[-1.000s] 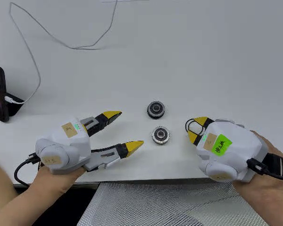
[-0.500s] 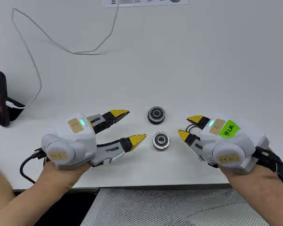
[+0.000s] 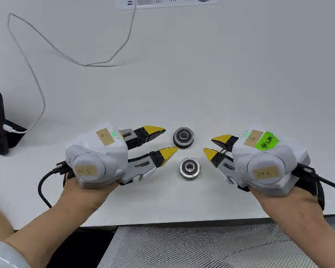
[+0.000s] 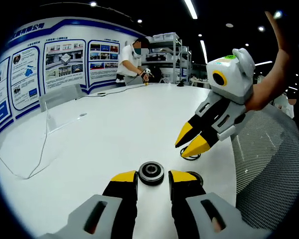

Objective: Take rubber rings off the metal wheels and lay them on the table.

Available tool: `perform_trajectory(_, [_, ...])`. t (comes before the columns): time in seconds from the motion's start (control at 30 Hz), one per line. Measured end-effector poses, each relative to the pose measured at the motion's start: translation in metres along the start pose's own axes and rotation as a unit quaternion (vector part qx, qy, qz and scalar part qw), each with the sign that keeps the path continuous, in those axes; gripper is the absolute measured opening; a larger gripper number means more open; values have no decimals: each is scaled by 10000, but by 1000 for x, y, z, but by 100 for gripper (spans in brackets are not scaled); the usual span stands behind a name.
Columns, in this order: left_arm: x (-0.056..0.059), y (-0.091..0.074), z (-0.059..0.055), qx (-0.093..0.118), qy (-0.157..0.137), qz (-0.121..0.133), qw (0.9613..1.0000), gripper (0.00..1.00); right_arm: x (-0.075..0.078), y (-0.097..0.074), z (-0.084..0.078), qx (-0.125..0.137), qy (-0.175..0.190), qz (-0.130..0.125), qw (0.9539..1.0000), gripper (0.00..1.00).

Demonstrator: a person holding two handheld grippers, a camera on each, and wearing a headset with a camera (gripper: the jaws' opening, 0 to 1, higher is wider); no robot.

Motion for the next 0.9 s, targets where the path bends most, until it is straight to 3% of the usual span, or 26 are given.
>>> perform_trajectory(0.2, [-1, 10, 2, -23, 46, -9, 10000, 23, 1, 2, 1, 69, 140, 23, 9999, 14])
perform_trajectory(0.9, [5, 36, -9, -480, 428, -142, 9978, 16, 7, 8, 0, 327, 665, 66, 9972, 11])
Point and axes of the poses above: the centre of the closed fingertips' face, and the gripper's own axes: y roughly forward along the fingers, x roughly to its right, z roughly out of its top, the point moved 4 cm from there along -y, roughly backward along the fingers, and after that the axes turned 15 degrees about z, right-handed, at the moved point
